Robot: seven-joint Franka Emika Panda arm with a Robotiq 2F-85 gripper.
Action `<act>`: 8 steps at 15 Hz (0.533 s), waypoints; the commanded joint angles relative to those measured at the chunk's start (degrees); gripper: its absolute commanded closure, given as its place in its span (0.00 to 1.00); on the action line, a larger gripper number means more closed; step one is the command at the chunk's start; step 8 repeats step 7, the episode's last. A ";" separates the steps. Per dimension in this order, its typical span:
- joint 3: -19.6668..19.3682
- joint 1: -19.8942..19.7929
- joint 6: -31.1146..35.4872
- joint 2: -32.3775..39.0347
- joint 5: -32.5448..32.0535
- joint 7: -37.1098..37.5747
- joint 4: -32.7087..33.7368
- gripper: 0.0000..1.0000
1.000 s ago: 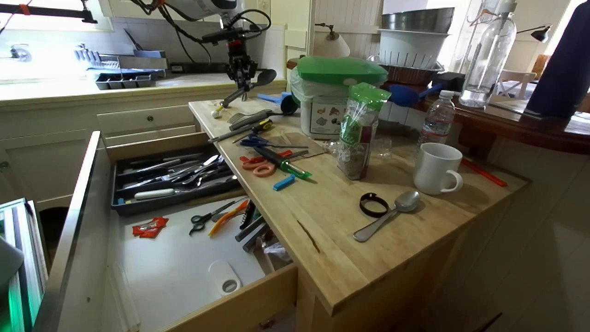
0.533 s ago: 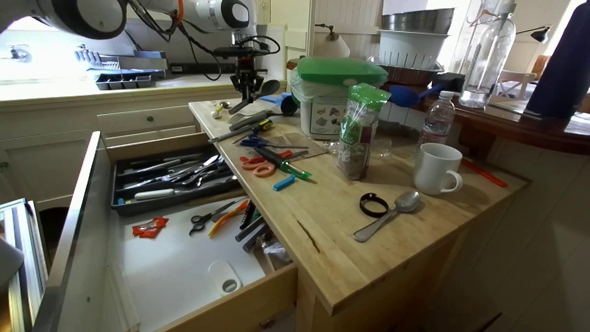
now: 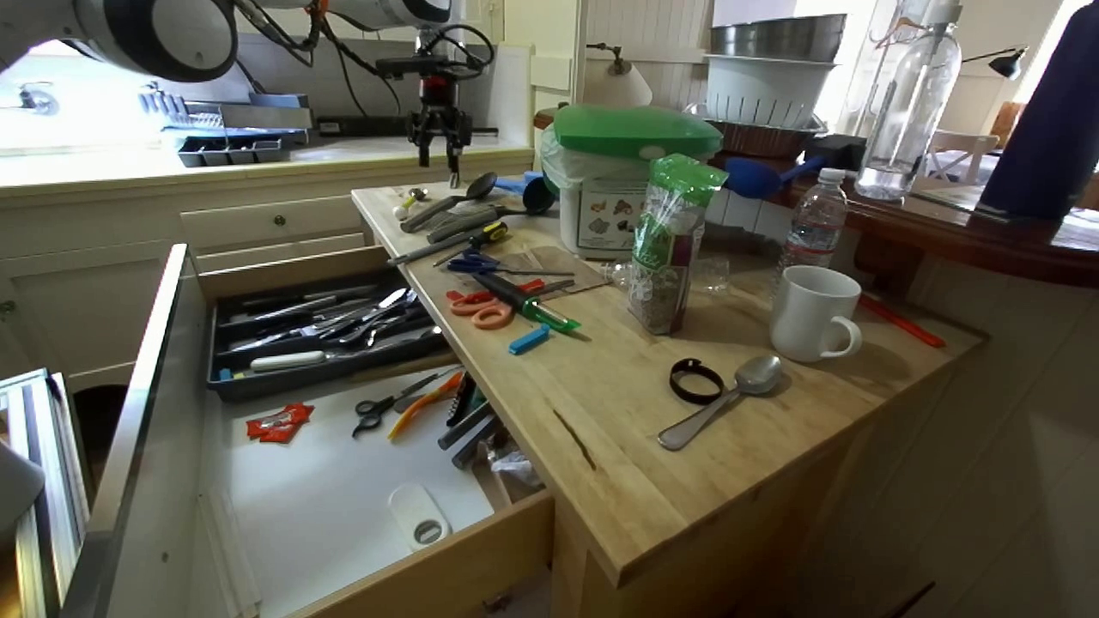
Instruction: Pick up the cooking stick from the drawer and put it on top of the counter
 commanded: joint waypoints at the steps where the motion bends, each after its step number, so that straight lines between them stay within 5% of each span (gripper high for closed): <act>1: -1.67 4.93 -5.98 -4.42 -1.53 11.98 0.03 0.00; 5: -2.00 8.14 -4.30 -10.05 -1.18 27.65 -5.92 0.00; 6: -0.94 7.19 -4.92 -7.09 -0.69 22.09 -0.94 0.00; 8: -1.08 7.86 -4.92 -8.01 -0.75 24.62 -1.92 0.00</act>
